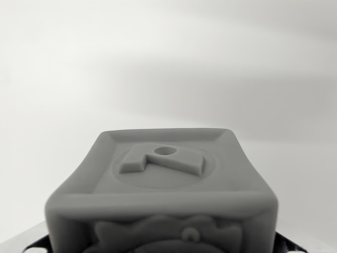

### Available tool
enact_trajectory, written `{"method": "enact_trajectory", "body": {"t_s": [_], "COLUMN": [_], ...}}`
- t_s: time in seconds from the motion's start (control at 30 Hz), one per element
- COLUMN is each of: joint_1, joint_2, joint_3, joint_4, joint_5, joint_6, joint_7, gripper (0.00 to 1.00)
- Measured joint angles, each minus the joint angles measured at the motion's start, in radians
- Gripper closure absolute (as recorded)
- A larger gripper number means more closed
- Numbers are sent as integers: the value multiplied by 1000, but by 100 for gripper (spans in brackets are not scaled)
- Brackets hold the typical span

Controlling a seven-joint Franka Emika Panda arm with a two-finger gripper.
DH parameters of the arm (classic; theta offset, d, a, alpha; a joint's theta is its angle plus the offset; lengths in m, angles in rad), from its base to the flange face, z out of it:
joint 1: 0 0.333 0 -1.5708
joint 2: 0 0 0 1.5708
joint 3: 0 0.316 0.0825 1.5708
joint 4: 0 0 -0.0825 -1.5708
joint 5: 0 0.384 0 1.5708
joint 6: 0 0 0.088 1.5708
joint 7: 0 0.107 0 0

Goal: Destack cube

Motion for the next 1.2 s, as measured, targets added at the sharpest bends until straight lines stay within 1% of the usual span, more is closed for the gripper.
{"method": "enact_trajectory", "body": {"t_s": [1.2], "joint_1": [-113], "joint_2": [3], "joint_3": [-1], "joint_4": [-21], "joint_5": [0], "joint_6": [25], "joint_7": [-187], "gripper": [100]}}
